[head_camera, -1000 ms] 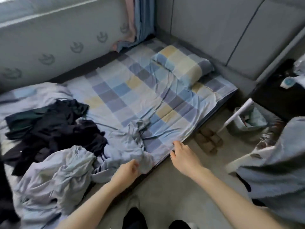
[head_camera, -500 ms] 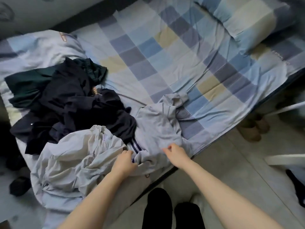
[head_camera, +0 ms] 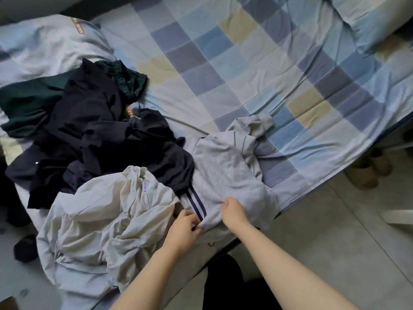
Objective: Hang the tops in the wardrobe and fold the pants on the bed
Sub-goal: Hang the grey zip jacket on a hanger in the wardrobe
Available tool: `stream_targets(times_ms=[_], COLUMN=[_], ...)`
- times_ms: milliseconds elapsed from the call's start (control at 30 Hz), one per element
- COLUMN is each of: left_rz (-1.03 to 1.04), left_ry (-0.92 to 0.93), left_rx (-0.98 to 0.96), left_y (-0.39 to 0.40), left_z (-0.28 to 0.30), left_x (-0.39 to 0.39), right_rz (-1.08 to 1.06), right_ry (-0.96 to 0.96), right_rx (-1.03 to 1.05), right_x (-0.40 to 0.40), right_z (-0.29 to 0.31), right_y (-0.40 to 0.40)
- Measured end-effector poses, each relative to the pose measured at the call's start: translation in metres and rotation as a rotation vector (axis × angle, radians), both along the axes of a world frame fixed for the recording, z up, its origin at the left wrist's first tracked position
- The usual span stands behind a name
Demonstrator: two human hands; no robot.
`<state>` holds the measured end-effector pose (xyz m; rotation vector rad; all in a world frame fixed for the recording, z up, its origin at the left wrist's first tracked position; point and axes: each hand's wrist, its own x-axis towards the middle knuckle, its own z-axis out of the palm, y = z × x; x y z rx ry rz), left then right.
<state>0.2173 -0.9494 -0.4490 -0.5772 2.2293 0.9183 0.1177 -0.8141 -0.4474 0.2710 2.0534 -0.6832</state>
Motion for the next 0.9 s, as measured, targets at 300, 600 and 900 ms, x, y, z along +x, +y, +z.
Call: stream_targets(times_ms=[300, 600, 900], left_rz=[0.491, 1.092, 0.838], left_ry=[-0.017, -0.158, 0.143], left_rx=[0.388, 0.816, 0.818], left_y=[0.026, 0.051, 0.134], left_z=[0.056, 0.121, 0.219], left_x=[-0.042, -0.119, -0.149], right_rz=[-0.969, -0.819, -0.693], right_ry=[-0.262, 0.023, 0.184], right_rx=[-0.483, -0.684, -0.593], right_x=[0.000, 0.001, 0.004], right_z=[0.085, 0.202, 0.277], right_y=[0.054, 0.107, 0.176])
